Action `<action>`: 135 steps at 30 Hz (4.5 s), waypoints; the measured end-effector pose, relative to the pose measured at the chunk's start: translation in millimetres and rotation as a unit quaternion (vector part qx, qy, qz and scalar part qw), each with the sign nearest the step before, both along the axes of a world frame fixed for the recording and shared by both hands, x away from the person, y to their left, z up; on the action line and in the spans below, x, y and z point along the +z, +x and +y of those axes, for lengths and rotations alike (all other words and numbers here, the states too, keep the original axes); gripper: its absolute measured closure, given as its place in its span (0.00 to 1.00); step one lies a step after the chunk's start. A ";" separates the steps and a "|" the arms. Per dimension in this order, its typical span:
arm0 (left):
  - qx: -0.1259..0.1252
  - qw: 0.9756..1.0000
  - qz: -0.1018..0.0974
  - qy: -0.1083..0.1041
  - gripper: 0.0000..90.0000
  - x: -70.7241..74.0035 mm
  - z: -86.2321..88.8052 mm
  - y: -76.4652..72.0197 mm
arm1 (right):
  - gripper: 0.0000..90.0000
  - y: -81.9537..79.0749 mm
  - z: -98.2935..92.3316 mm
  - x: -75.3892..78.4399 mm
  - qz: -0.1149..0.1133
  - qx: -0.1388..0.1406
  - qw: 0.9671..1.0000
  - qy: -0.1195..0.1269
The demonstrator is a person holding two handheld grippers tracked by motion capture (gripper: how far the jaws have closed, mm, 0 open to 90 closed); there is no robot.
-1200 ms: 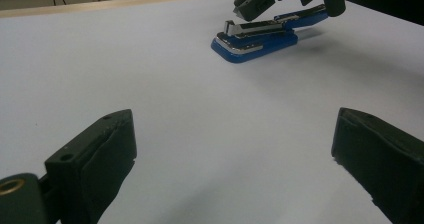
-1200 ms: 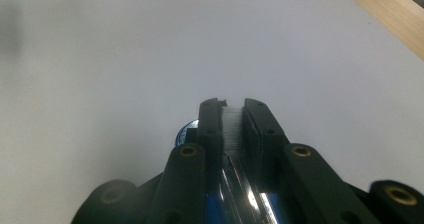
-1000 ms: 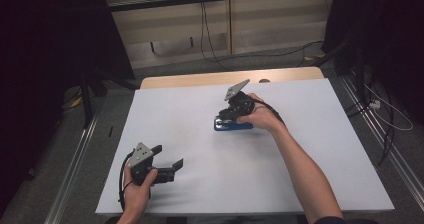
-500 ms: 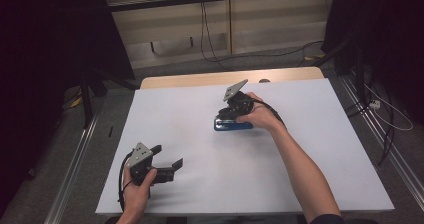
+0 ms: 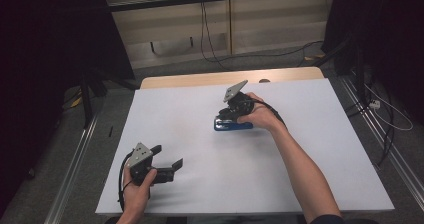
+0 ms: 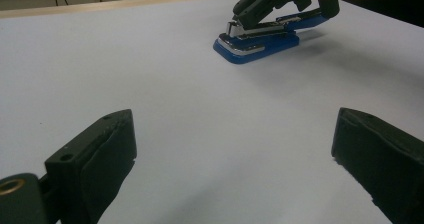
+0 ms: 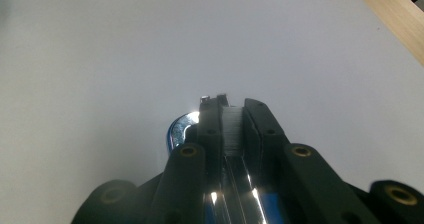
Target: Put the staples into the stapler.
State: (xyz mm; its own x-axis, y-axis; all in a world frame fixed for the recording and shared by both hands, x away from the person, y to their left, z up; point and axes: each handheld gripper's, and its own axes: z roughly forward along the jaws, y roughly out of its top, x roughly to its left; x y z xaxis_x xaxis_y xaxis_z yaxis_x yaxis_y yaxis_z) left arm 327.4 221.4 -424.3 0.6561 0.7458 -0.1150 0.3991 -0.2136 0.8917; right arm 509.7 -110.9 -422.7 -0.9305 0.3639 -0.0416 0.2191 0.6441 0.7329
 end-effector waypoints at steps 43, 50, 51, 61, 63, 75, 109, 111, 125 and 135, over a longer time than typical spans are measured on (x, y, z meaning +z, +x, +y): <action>0.008 1.000 0.000 -0.006 0.05 -0.4 -0.2 0.2 | 0.88 0.3 0.5 2.4 -0.018 0.047 0.999 -0.011; 0.002 1.000 0.000 -0.001 0.05 0.0 0.0 0.0 | 0.88 0.4 -0.6 0.9 -0.016 0.049 0.999 -0.017; 0.003 1.000 -0.003 0.000 0.05 0.3 0.6 0.1 | 0.88 0.3 0.1 0.8 -0.018 0.048 0.999 -0.016; 0.003 1.000 -0.003 0.000 0.05 0.5 0.8 -0.2 | 0.88 1.0 1.8 1.0 -0.018 0.050 0.998 -0.016; 0.002 1.000 -0.003 0.001 0.05 0.5 1.1 -0.1 | 0.88 1.1 2.3 0.8 -0.017 0.048 0.999 -0.016; 0.004 1.000 -0.001 0.000 0.05 0.3 1.5 -0.3 | 0.82 2.8 1.8 -0.1 -0.013 0.036 0.999 -0.008; 0.004 1.000 -0.001 -0.002 0.05 0.4 1.5 0.0 | 0.88 4.6 -1.5 5.6 -0.016 0.055 0.998 -0.009; 0.003 1.000 -0.001 -0.002 0.05 0.2 1.8 0.1 | 0.88 5.5 -0.5 5.5 -0.019 0.060 0.998 -0.014; 0.004 1.000 -0.001 -0.001 0.05 0.1 2.5 -0.4 | 0.88 4.8 -0.2 6.2 -0.026 0.077 0.997 -0.014; 0.005 1.000 -0.001 -0.002 0.05 0.3 2.9 -0.2 | 0.88 4.5 1.5 3.8 -0.026 0.086 0.996 -0.026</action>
